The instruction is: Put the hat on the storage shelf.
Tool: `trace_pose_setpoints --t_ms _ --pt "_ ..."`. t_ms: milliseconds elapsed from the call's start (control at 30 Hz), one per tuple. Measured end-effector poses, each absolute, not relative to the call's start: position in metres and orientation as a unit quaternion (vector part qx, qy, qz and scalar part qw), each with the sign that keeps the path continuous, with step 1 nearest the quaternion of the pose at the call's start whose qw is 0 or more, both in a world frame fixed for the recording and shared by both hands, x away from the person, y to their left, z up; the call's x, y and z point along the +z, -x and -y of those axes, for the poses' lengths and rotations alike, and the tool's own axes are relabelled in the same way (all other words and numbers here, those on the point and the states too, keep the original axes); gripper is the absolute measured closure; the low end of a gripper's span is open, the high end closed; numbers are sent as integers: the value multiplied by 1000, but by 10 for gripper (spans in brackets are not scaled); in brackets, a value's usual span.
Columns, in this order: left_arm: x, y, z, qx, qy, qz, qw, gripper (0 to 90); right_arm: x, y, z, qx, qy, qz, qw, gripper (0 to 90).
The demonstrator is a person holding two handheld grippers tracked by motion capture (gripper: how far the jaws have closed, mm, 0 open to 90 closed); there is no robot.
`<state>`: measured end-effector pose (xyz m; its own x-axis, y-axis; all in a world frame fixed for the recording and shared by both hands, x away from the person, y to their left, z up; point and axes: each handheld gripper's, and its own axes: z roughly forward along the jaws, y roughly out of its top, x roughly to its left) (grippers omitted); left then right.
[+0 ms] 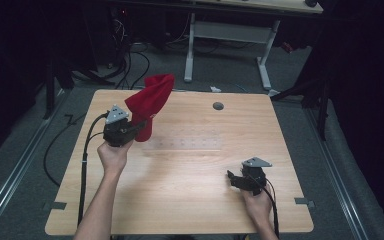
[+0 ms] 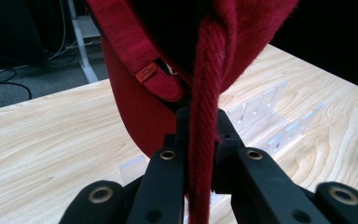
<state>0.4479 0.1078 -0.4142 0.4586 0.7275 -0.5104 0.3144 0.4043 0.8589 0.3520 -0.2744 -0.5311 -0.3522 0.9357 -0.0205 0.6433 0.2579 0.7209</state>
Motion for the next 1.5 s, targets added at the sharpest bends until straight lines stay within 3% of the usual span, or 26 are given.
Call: trace_pose_setpoints --t_ms 733,1233,1500 --pt "-436 -451 -110 148 -498 -517 680 842 -531 -352 274 317 -521 -758 232 303" --pt "-457 -442 -112 134 -513 -542 652 833 -531 -352 274 317 -520 -758 232 303" --pt "-460 -437 -115 127 -530 -549 634 765 -531 -352 274 317 -521 -758 231 301"
